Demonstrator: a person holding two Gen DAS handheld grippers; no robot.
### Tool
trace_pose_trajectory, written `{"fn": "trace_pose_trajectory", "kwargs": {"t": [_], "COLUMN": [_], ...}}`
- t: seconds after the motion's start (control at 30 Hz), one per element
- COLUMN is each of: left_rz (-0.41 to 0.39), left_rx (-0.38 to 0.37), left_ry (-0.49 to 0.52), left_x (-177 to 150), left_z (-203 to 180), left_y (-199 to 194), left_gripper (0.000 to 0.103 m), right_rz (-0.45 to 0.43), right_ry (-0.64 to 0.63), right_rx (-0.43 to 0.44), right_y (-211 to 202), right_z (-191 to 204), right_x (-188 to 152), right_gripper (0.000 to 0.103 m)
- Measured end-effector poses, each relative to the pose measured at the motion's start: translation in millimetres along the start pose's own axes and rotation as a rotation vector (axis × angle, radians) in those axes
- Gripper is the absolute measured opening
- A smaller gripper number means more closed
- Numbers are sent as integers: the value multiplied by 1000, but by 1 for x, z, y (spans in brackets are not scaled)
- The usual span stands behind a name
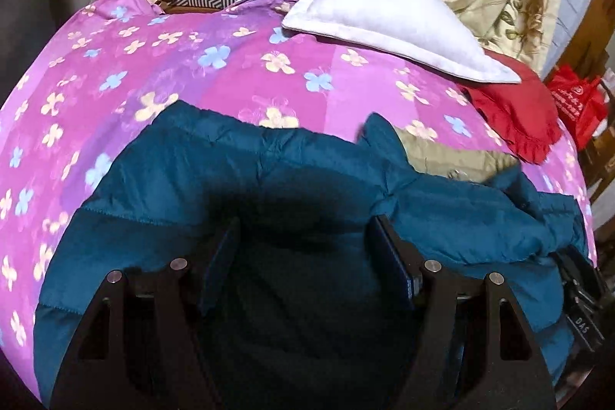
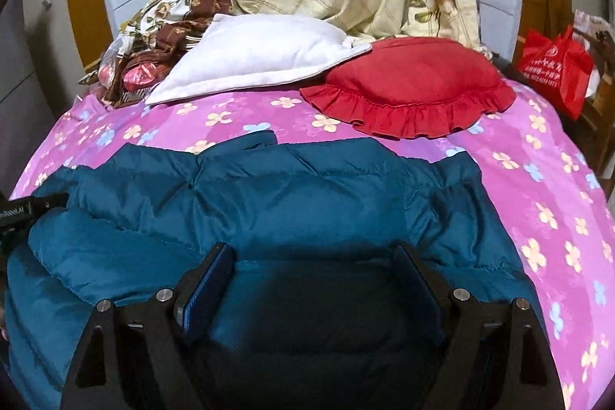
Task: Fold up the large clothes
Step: 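Press the folded jacket flat with both grippers and release it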
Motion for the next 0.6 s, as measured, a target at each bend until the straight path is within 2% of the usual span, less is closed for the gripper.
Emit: {"fn": "trace_pose_trajectory", "kwargs": {"t": [0.2, 0.33, 0.43, 0.5, 0.6], "left_rz": [-7, 1, -13, -35, -57], "left_rx": [32, 30, -6, -35, -18], "left_ry": [11, 17, 11, -6, -38], "left_x": [14, 13, 10, 9, 4], "left_z": [-5, -5, 1, 14, 42], "left_y": [18, 12, -12, -34, -53], "left_gripper": [71, 71, 71, 71, 71], "right_rz": [15, 22, -5, -50, -76], "right_ry": [58, 47, 13, -11, -17], "right_rx": [42, 12, -73, -69, -36], "right_y": [16, 16, -4, -29, -57], "right_z": [-9, -6, -2, 1, -3], "right_x": [6, 5, 2, -5, -23], "right_gripper": [84, 84, 84, 84, 84]}}
Point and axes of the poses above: each gripper's, at about its wrist camera, not at the fingertips, and y roughly the way its jaws point, z to its left, x to its top, the point moved 5 cm from there along y, roughly the way its jaws point, and after that the axes turned 7 degrees about z, right-handed, at the moved point
